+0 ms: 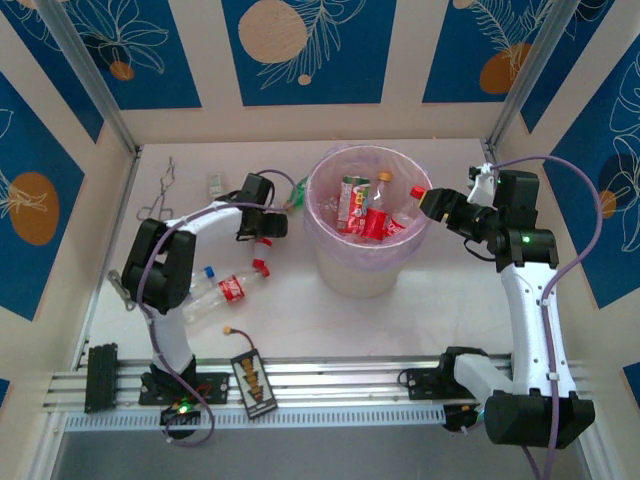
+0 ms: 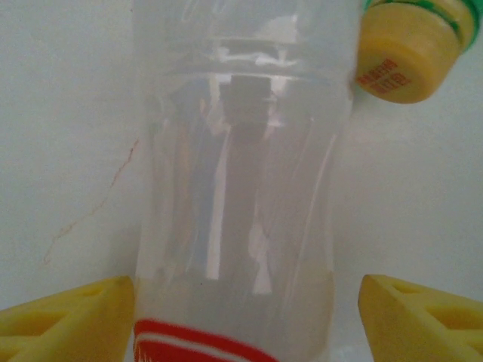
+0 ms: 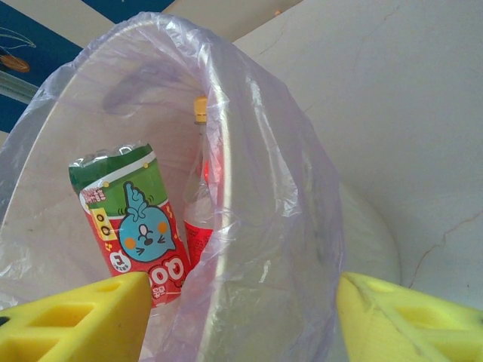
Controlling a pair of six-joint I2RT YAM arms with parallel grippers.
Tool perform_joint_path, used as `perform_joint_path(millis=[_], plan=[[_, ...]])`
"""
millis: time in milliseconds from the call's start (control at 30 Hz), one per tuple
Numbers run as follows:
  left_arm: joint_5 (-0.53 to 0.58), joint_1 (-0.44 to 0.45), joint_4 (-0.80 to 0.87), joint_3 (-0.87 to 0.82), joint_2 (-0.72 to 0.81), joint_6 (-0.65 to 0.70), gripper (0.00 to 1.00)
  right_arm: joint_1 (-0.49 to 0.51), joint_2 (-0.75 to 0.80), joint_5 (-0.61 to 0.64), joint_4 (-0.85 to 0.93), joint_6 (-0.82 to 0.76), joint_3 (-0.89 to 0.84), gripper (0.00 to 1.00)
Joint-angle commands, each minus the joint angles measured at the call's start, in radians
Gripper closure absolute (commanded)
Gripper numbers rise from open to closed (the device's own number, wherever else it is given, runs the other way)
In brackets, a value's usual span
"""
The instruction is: Put the plastic bottles in the bin
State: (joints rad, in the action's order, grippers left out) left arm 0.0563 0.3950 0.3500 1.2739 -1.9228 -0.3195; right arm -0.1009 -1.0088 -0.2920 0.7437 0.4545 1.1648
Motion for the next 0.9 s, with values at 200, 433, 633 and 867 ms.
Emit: perform_joint_path(millis=[200, 433, 633, 867], plan=[[0.03, -0.015, -0.027, 0.041, -0.068, -0.006, 0.4, -0.012, 0.013, -0.022, 0.011, 0.007, 0.013, 0.37], [0.023, -0.016, -0.04, 0.03, -0.03, -0.021, 0.57, -0.016, 0.016, -0.015, 0.018, -0.006, 0.004, 0.43], [0.019, -0.016, -0.05, 0.034, 0.034, -0.039, 0.57, -0.017, 0.016, -0.015, 0.008, -0.004, -0.004, 0.47], [0.029, -0.016, -0.033, 0.036, 0.106, -0.036, 0.57, -0.016, 0.016, -0.022, 0.005, -0.006, -0.01, 0.5]])
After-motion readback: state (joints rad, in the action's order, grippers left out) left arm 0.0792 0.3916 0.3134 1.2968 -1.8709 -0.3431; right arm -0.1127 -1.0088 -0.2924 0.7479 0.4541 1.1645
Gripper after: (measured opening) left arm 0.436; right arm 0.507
